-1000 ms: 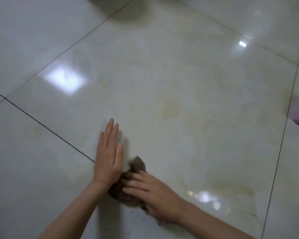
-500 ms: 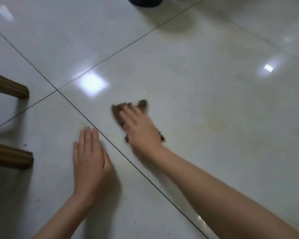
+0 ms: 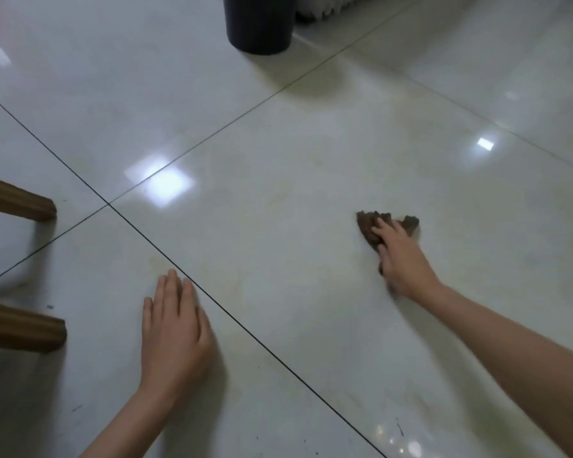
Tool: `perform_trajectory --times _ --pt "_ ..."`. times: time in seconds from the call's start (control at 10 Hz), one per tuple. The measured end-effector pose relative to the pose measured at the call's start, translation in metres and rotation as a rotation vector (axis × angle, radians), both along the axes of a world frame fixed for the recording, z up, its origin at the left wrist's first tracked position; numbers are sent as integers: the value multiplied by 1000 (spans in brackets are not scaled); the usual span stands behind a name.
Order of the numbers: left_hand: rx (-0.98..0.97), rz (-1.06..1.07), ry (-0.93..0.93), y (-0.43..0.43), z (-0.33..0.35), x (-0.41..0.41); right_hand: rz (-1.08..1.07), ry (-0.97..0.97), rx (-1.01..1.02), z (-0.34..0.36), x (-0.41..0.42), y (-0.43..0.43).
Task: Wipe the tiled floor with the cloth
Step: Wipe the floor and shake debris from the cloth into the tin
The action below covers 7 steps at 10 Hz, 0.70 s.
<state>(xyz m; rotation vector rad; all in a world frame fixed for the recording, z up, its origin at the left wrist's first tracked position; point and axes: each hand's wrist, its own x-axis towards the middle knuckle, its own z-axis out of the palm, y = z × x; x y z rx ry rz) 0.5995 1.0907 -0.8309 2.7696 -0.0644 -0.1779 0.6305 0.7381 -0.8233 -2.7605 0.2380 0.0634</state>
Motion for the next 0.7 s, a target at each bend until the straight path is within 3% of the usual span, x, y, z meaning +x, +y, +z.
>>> perform_trajectory --times 0.1,0.2,0.3,0.4,0.5,0.6,0.7 --pt "5 -79 -41 -13 -3 0 76 -116 -6 -21 -46 50" --pt "24 -164 -38 -36 1 2 409 -118 147 -28 -147 104" --pt "36 -266 -22 -68 11 3 570 44 128 -14 -165 91" --pt "29 -406 -32 -108 6 -1 209 168 70 7 -136 8" --pt "58 -517 -87 -134 -5 -10 47 2 -22 1 -142 -84" --pt "55 -627 -103 -161 -6 -22 -257 4 -84 6 -142 -143" --pt "48 -676 -65 -179 -6 -32 -199 -71 -145 -9 -166 -99"
